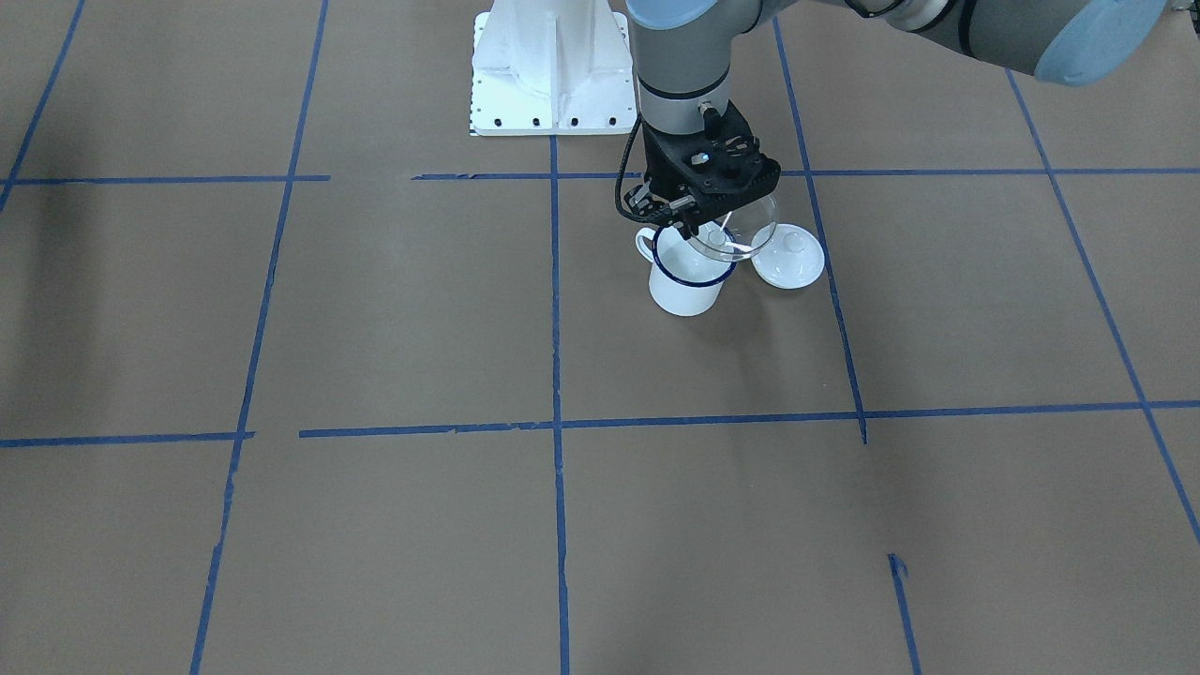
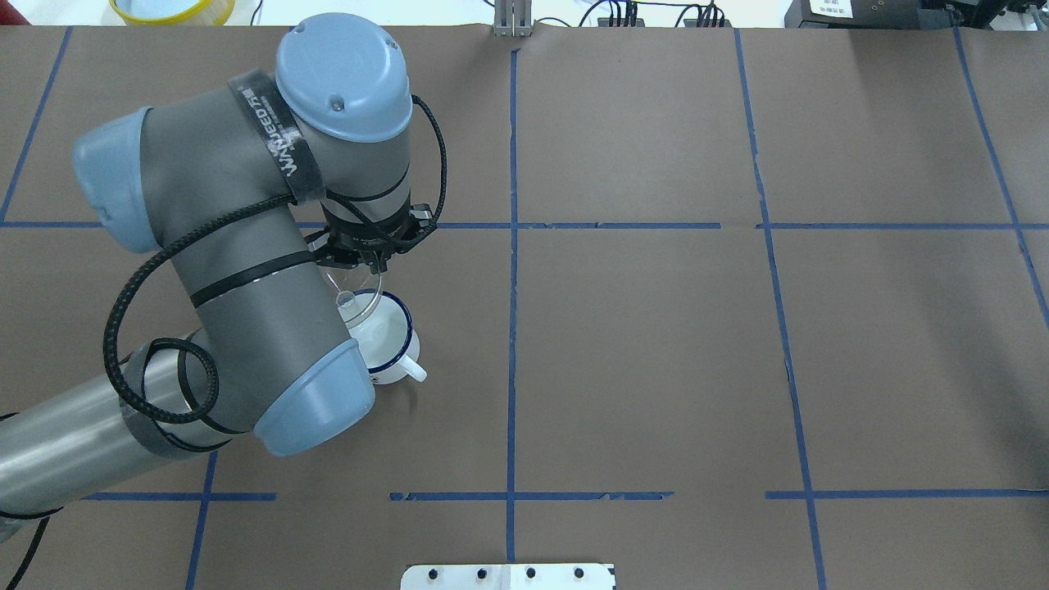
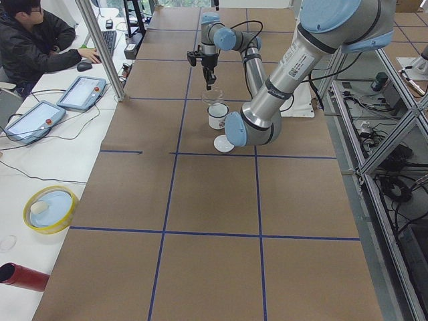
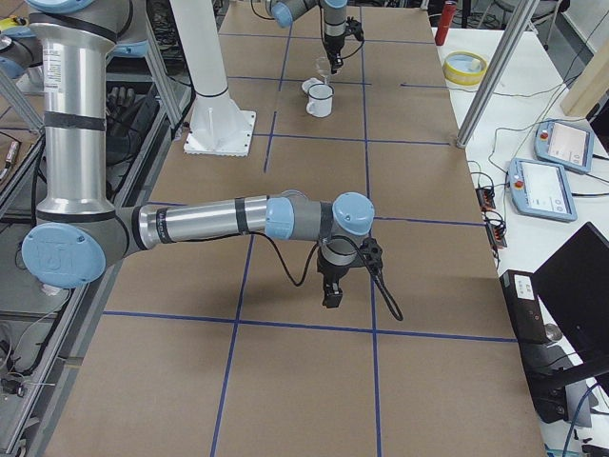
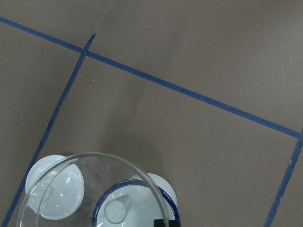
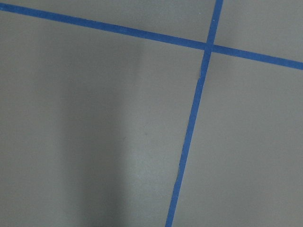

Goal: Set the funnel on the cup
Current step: 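Lower the funnel spout into the mug and open the left gripper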

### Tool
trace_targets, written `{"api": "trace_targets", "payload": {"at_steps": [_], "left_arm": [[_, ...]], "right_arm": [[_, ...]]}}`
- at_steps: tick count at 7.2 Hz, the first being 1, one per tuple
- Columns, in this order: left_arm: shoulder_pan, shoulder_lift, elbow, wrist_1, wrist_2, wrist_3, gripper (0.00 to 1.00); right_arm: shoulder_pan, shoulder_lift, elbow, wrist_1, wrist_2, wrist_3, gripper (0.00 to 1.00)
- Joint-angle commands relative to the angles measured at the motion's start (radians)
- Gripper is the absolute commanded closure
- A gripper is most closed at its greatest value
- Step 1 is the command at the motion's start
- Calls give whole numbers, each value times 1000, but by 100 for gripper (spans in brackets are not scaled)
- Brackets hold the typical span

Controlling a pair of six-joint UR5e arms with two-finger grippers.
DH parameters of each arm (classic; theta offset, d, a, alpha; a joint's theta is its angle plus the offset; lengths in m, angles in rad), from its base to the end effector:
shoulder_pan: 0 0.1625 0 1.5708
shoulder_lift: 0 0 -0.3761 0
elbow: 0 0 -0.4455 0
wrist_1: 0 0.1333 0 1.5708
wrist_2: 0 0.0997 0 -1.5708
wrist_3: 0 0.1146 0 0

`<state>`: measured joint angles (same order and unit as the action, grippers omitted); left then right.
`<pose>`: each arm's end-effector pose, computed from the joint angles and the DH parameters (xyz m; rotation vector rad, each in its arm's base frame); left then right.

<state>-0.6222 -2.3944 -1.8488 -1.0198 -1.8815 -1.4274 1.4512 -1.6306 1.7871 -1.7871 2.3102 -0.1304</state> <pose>0.4461 -0.4408 0.0616 -0.0773 0.6233 -0.3776 -0.0054 -0.5151 0.5590 -0.0532 -0.7410 -0.2163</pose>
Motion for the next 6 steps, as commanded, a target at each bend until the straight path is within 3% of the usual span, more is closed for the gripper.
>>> {"api": "trace_targets", "payload": {"at_steps": [1,6], "left_arm": [[32,-5,78,-57,1,1,100],[70,52,103,-163,5,-1,100]], "right_arm": [[0,0,0,0,0,0,0],[0,0,0,0,0,0,0]]}}
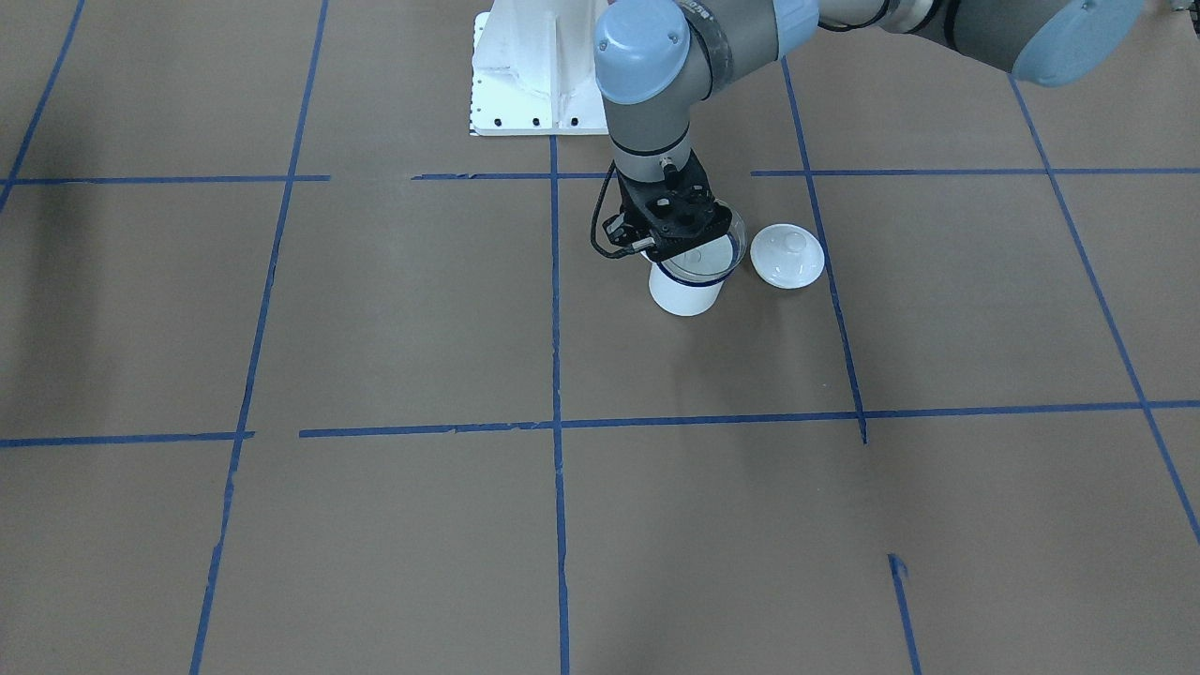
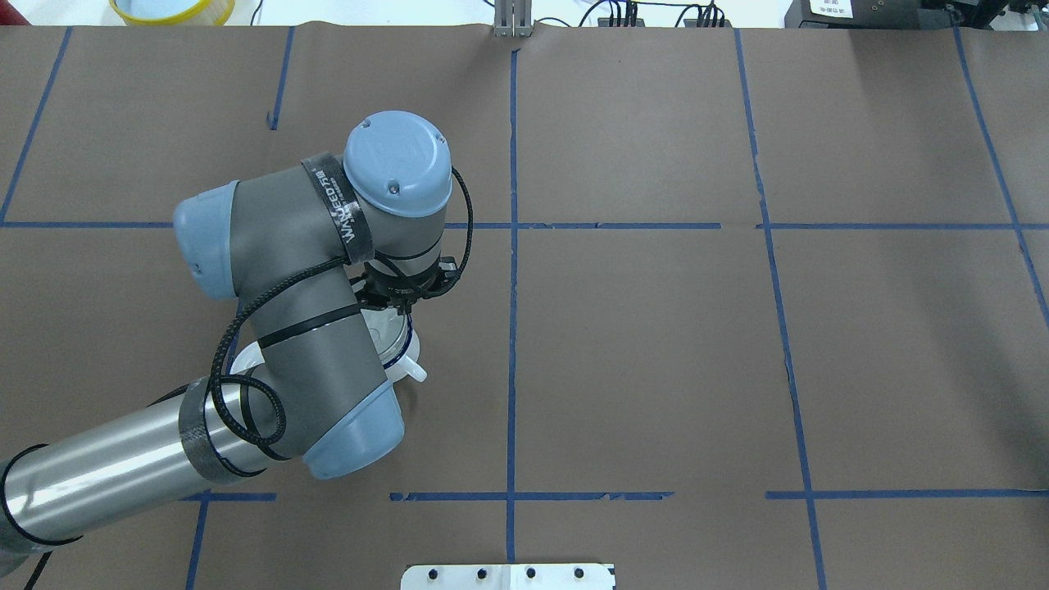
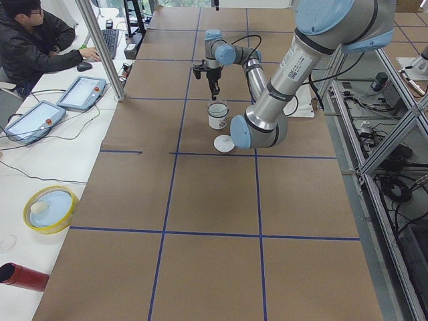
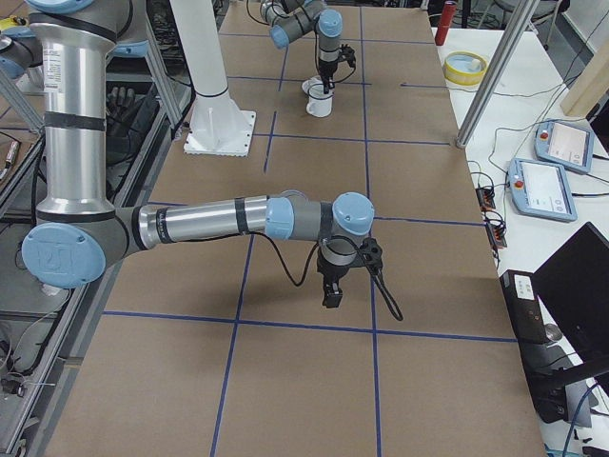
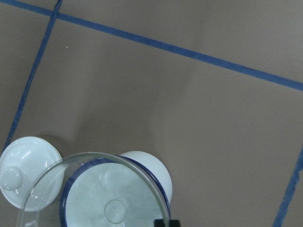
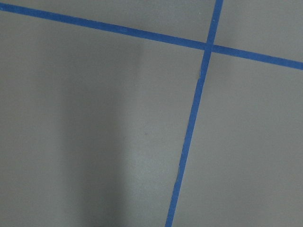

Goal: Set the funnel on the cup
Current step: 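Lower the funnel spout into the mug and open the left gripper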

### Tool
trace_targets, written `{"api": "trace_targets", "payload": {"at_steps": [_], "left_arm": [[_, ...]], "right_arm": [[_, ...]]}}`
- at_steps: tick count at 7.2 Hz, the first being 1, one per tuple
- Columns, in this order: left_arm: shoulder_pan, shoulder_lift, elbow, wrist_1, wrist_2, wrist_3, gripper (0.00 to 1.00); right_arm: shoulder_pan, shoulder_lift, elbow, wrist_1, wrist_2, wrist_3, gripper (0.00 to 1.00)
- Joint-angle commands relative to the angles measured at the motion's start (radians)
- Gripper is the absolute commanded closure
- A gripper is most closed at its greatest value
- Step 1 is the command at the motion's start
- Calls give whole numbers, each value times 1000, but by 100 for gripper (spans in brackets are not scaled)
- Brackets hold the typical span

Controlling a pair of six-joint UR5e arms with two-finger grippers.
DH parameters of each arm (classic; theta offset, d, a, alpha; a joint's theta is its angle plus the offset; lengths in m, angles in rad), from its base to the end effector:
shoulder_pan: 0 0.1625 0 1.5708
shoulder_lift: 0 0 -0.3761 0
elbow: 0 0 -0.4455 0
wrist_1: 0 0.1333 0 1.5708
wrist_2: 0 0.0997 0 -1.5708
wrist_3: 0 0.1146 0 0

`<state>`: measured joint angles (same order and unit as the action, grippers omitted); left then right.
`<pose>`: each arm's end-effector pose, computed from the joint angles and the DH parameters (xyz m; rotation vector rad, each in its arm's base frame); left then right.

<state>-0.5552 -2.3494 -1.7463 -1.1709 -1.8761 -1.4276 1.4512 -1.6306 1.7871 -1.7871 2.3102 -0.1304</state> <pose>0.5122 -0.4340 0.1073 -0.0917 0.6209 -0.3139 -0.0054 -0.5151 0.5590 -0.0532 -0.7410 -0.2163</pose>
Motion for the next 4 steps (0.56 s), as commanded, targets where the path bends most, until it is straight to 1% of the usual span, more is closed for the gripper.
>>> {"api": "trace_targets", "payload": {"at_steps": [1,2,3,4], "left_arm": [[3,7,-2,-13,0,-1,100],[5,7,-7,-19,-3,-1,100],[5,6,-10,-21,-5,-1,81],[6,9,-10,-21,-3,-1,56]], "right_arm": [[0,0,0,0,0,0,0],[0,0,0,0,0,0,0],[0,0,0,0,0,0,0],[0,0,0,0,0,0,0]]}}
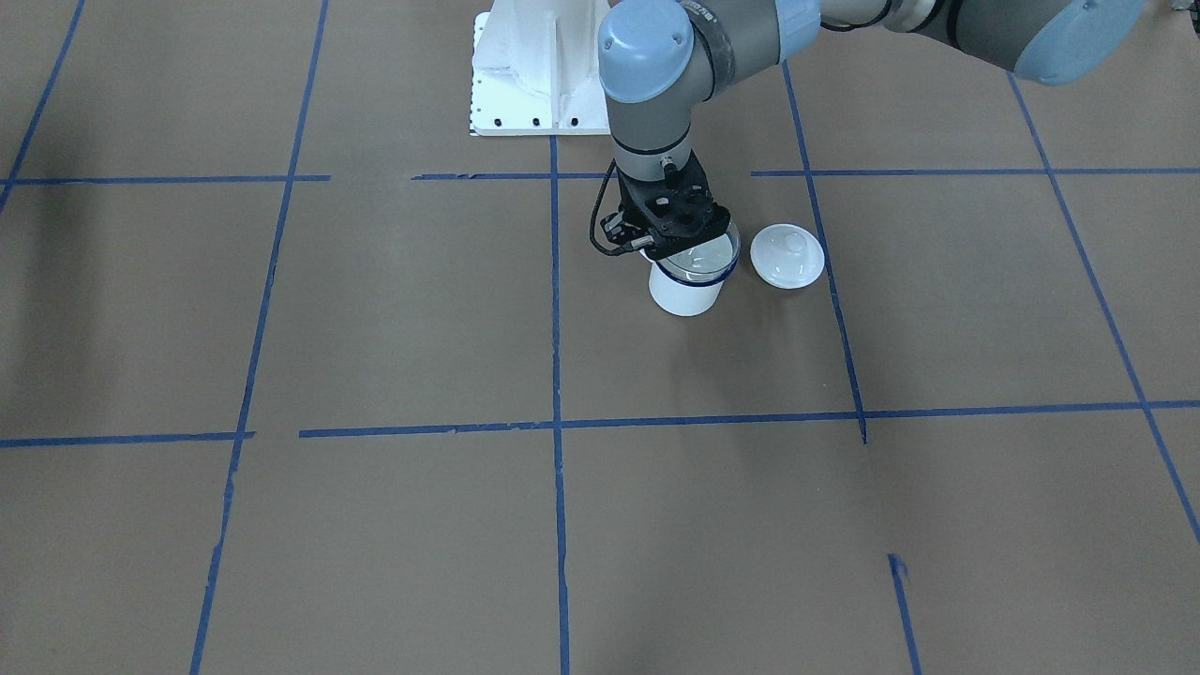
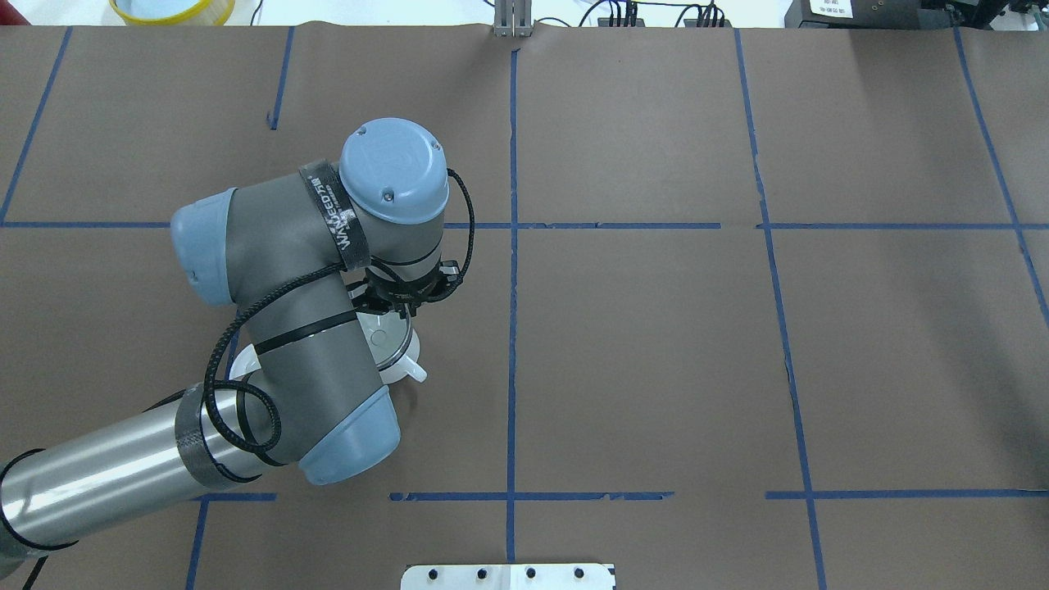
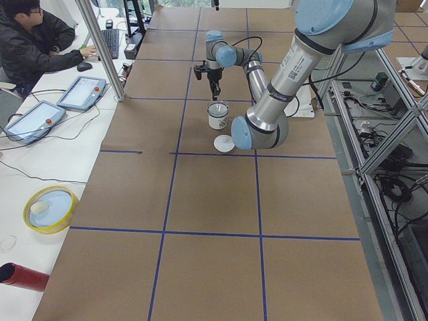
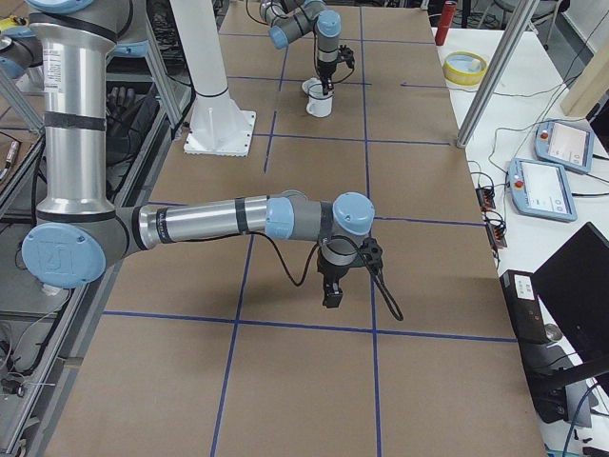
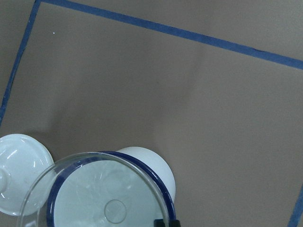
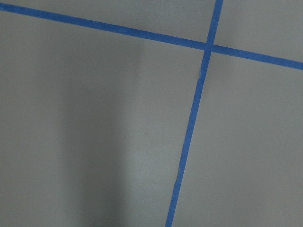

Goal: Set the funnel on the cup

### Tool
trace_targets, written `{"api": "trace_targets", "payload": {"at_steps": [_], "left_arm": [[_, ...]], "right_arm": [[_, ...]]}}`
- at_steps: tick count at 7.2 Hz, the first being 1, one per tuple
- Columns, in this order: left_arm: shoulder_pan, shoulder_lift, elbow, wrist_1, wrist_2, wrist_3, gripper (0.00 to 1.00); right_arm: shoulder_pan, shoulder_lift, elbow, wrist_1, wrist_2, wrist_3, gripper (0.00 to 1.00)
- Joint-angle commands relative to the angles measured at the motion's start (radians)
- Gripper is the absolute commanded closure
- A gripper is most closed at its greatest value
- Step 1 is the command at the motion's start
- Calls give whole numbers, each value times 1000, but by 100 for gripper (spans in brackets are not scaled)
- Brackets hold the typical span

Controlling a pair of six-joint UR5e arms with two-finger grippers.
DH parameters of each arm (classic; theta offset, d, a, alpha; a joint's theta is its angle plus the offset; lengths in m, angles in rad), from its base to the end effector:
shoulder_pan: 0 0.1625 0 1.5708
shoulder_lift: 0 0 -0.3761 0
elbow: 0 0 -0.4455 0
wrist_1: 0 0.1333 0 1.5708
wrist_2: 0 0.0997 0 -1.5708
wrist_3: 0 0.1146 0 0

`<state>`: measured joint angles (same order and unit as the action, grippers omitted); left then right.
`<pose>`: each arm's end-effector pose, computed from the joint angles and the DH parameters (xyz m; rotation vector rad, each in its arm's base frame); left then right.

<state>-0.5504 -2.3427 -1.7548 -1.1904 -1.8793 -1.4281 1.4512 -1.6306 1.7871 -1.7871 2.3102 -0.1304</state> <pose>0.5130 -0.4304 0.1054 -0.0885 0.6412 -0.3047 -0.0054 -0.5151 0.5590 -0.0532 -0.7410 -0.2163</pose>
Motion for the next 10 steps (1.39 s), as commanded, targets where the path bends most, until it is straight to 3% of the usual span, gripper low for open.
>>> {"api": "trace_targets", "payload": {"at_steps": [1,2,3,4,5,7,9,10], "left_arm": [[1,3,-2,-12,3,1,38],[1,16,-9,-12,8,5,3],[0,37,-32,-14,8,11,0],[-9,125,-126,-62,8,149,0],[-82,223,-203,-177,5,295,0],[-237,377,-219,-376,-30,571,0],[-455,667,-210,-658,-230,952,0],[-576,765,-174,-726,-297,1117,0]], "right_arm": [[0,0,0,0,0,0,0],[0,0,0,0,0,0,0],[0,0,0,0,0,0,0],[0,0,0,0,0,0,0],[0,0,0,0,0,0,0],[0,0,-2,0,0,0,0],[0,0,0,0,0,0,0],[0,0,0,0,0,0,0]]}}
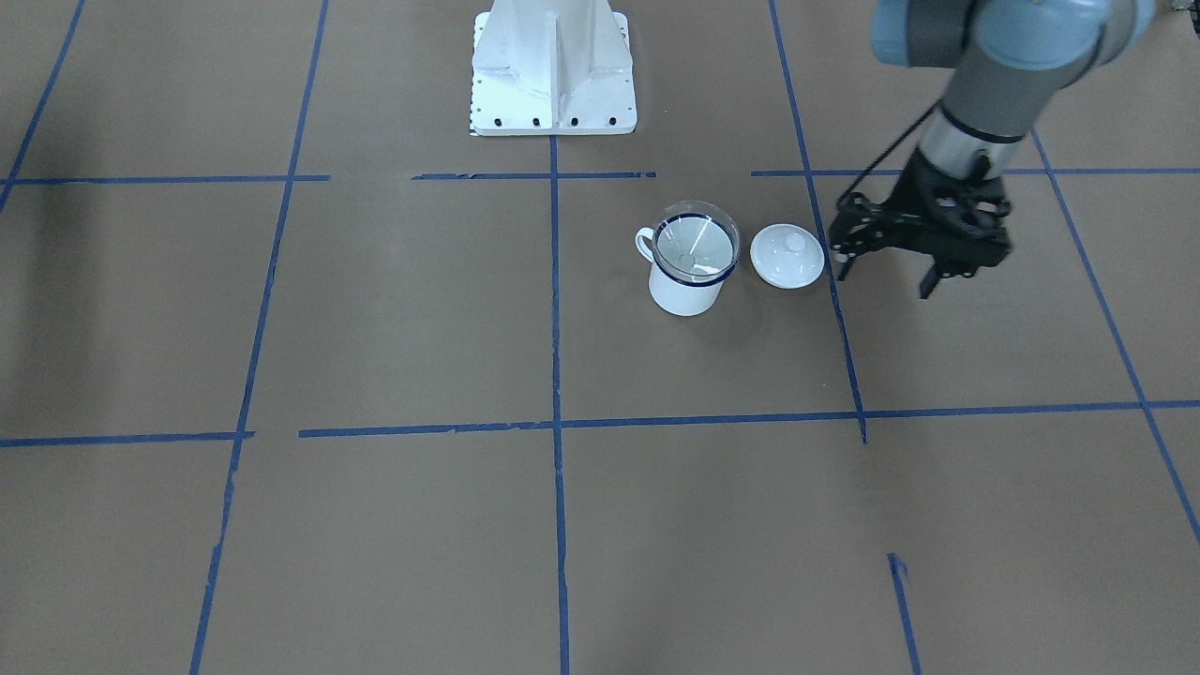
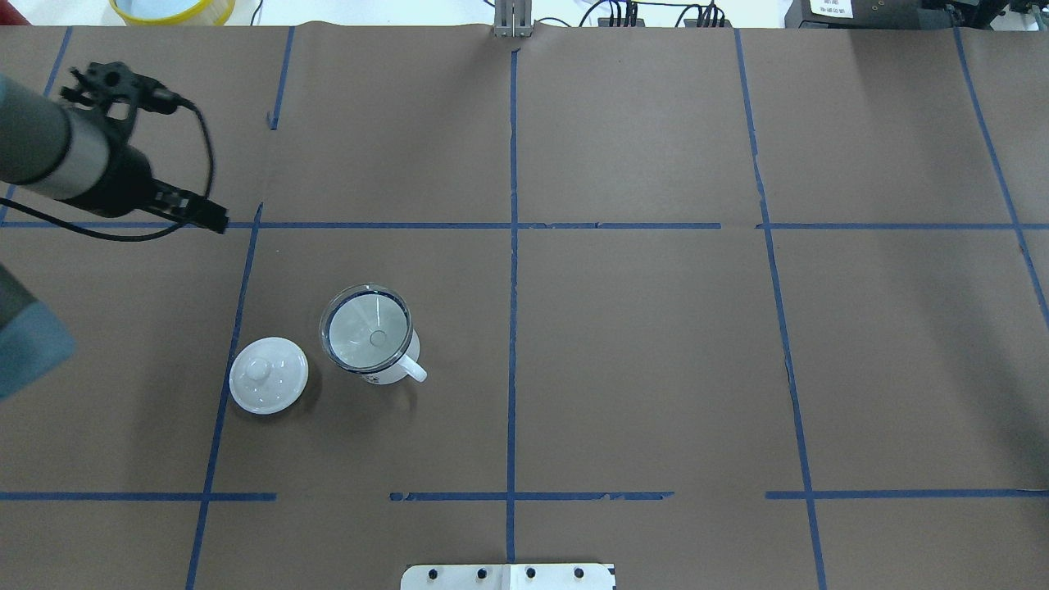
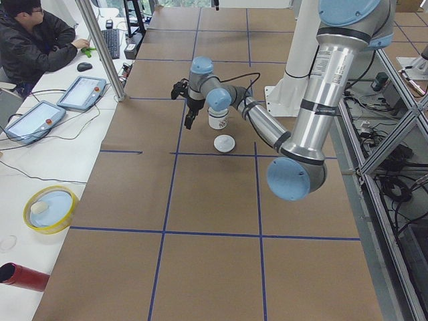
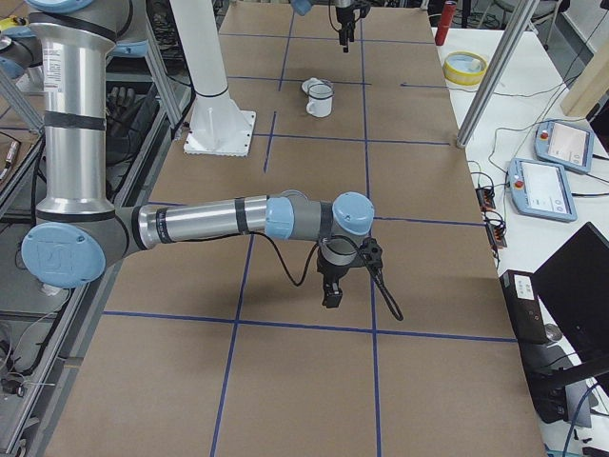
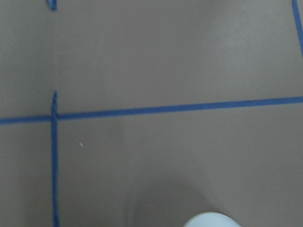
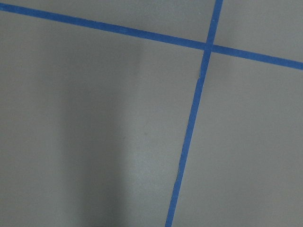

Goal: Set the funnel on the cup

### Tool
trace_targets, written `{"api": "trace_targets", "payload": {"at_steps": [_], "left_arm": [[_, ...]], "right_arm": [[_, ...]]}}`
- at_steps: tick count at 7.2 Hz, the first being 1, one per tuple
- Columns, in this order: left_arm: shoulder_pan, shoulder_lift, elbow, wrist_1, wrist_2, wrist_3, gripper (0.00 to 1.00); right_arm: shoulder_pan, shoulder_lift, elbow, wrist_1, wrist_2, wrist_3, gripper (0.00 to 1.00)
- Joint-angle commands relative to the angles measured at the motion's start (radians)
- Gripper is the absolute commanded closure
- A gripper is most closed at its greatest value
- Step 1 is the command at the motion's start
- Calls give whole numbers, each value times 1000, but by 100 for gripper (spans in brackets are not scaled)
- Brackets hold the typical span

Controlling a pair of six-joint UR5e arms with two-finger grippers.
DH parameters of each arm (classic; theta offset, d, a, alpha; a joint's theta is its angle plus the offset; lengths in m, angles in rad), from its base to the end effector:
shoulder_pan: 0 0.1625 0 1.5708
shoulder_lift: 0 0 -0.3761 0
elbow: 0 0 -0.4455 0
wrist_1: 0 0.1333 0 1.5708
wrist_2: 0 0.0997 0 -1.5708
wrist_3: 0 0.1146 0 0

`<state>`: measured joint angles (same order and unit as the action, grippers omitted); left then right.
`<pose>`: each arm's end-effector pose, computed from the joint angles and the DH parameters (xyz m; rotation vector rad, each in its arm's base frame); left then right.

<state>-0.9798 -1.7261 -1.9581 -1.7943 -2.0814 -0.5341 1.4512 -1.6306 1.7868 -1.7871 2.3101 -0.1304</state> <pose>0.2595 -0.5254 0.3070 0.3753 0.8108 0.2486 -0.0054 -0.5151 0.5591 -0.0535 -0.7409 -0.2162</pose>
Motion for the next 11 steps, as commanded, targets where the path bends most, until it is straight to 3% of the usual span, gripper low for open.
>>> {"api": "trace_targets", "payload": {"at_steps": [1,3,4,6,8,10,11], "left_arm": [[-245,213,72,-120,-162,369,0],[-437,269,210,-111,-219,570,0],[-471,279,255,-87,-220,636,0],[-529,229,236,251,-220,640,0],[-565,238,243,262,-223,709,0],[-576,241,245,271,-305,704,0],[-573,235,270,274,-299,698,0]], "right_arm": [[0,0,-1,0,0,0,0],[0,0,0,0,0,0,0],[0,0,0,0,0,0,0],[0,0,0,0,0,0,0],[0,0,0,-2,0,0,0],[0,0,0,0,0,0,0],[0,2,0,0,0,0,0]]}}
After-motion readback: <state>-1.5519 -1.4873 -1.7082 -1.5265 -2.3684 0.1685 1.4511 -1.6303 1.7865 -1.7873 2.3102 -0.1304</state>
